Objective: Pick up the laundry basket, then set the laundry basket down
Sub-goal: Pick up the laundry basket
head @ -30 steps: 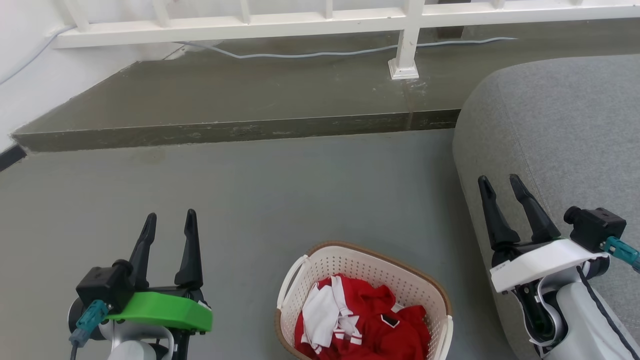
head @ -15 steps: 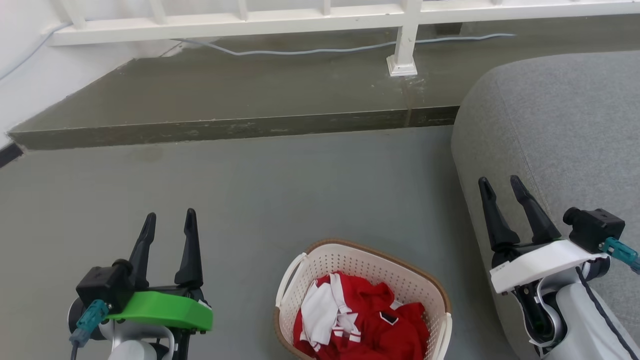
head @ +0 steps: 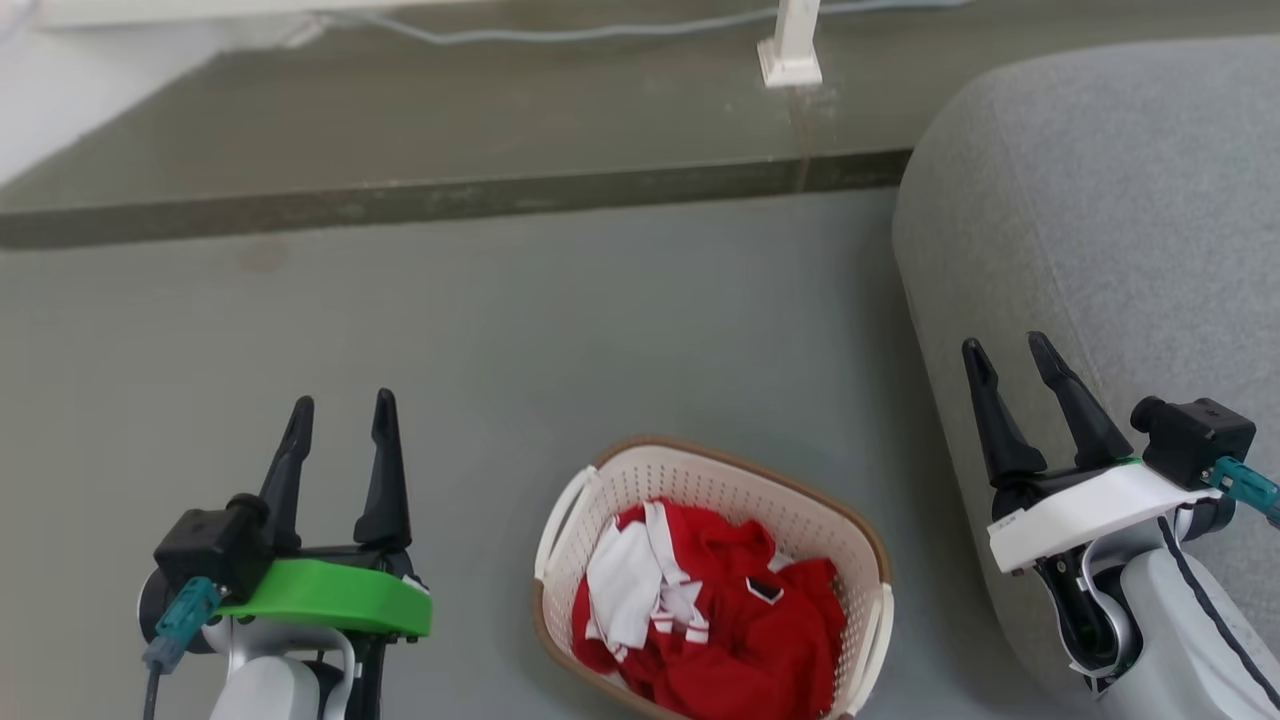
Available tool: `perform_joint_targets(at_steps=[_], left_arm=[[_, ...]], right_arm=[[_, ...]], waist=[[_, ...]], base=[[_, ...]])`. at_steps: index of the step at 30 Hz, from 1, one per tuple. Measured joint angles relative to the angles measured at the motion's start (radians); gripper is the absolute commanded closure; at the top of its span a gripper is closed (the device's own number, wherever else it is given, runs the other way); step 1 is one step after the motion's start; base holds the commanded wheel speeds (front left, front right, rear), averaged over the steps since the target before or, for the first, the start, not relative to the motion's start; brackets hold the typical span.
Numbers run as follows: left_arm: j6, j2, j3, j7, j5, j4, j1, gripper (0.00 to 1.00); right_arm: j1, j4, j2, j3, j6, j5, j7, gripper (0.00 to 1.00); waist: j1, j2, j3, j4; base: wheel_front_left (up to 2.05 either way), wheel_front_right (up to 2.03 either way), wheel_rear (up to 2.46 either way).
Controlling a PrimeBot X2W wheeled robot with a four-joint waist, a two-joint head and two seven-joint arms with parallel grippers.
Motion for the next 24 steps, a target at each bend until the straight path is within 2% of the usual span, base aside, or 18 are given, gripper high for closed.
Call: perform_joint_targets(at_steps=[14, 24], left_arm=[[0.003, 0.0, -0.037, 0.0, 0.033, 0.07, -0.09, 0.0], [-0.031, 0.0, -0.081, 0.0, 0.037, 0.22, -0.193, 0.0]], right_arm=[[-0.071, -0.024, -0.002, 0.013, 0.0, 0.005, -0.001, 0.0], [-0.137, -0.048, -0.016, 0.019, 0.0, 0.019, -0.001, 0.0]], waist=[[0.0, 0.0, 0.149, -0.026], [0.0001, 0.0, 0.27, -0.052]], base=[[0.0, 0.0, 0.0], [0.0, 0.0, 0.0]])
